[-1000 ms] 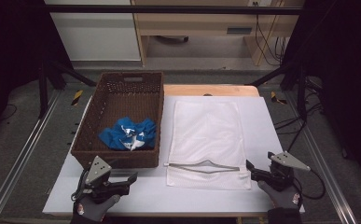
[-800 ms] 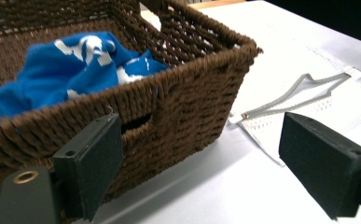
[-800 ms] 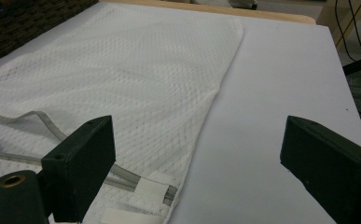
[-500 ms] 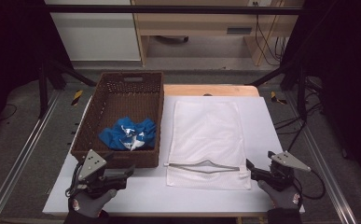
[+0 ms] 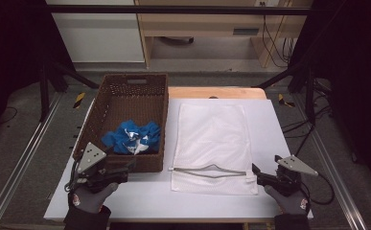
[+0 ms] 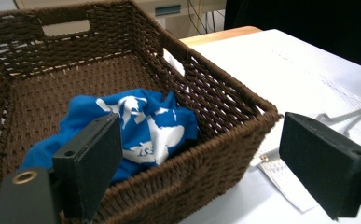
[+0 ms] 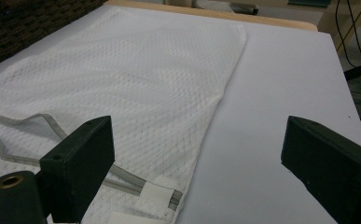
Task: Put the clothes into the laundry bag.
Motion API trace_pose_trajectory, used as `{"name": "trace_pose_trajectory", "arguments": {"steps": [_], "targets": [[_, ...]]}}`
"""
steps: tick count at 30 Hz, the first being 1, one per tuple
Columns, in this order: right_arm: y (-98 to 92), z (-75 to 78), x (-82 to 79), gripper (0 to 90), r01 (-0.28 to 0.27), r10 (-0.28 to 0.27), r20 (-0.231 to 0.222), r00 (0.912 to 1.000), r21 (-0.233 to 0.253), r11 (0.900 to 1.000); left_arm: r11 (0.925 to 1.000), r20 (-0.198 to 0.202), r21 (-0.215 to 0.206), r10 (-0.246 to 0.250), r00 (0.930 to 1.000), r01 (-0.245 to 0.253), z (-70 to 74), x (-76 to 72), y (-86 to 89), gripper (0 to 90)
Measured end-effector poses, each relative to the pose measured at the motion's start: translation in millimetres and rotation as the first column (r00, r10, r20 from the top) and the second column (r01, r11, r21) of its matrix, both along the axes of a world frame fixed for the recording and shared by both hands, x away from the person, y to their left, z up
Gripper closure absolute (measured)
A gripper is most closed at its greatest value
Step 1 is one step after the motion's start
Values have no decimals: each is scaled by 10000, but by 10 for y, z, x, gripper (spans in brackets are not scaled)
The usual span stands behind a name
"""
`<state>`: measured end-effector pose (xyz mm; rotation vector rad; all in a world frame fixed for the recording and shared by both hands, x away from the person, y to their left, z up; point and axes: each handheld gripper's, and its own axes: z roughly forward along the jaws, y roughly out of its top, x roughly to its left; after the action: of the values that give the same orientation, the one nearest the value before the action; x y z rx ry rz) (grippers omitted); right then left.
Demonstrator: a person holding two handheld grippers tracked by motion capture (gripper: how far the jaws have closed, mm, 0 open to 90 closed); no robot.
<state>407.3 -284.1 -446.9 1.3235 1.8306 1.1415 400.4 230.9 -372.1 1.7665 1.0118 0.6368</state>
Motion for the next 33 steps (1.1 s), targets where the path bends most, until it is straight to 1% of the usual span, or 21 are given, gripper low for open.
{"name": "trace_pose_trajectory", "arguments": {"steps": [3, 5, 7, 10, 12, 14, 19, 21, 22, 25, 27, 33], "targets": [[4, -3, 2, 99, -18, 18, -6, 10000, -32, 10000, 10000, -23, 3, 58, 10000, -58, 21, 40, 1, 128], [5, -4, 3, 98, -20, 20, 13, 10000, -51, 10000, 9999, -3, -66, 151, 9999, -151, 63, 96, 3, 128], [5, -5, 2, 98, -5, 5, 40, 10000, -48, 10000, 9999, 2, -21, 160, 9999, -160, 77, 116, 2, 128], [8, -2, 3, 96, -7, 7, 74, 10000, -51, 10000, 9996, -23, 124, 235, 9997, -235, 128, 192, -11, 125], [9, -3, 3, 96, 4, -4, 83, 10000, -47, 10000, 9995, -16, 134, 299, 9996, -299, 156, 230, -9, 124], [9, -8, 5, 93, 14, -13, 88, 10000, -62, 10000, 9993, 10, 59, 363, 9993, -363, 181, 263, -5, 124], [17, -8, 6, 90, 17, -16, 125, 9999, -73, 10000, 9985, -76, 206, 503, 9987, -501, 234, 389, -13, 124], [18, -5, 7, 90, 6, -5, 135, 9999, -70, 10000, 9984, -79, 226, 527, 9986, -525, 239, 409, -16, 124], [19, -5, 8, 90, 11, -10, 158, 9999, -89, 10000, 9979, -131, 282, 591, 9982, -587, 257, 465, -21, 125], [22, -5, 10, 89, 1, 0, 164, 9999, -93, 10000, 9976, -137, 293, 639, 9979, -635, 275, 528, -31, 126], [25, -9, 11, 89, 3, -1, 150, 9999, -98, 10000, 9968, -198, 423, 694, 9974, -685, 282, 583, -41, 128], [20, -20, 18, 88, 36, -34, 121, 9999, -131, 9999, 9946, -289, 578, 877, 9957, -859, 331, 727, -57, 127]]}}
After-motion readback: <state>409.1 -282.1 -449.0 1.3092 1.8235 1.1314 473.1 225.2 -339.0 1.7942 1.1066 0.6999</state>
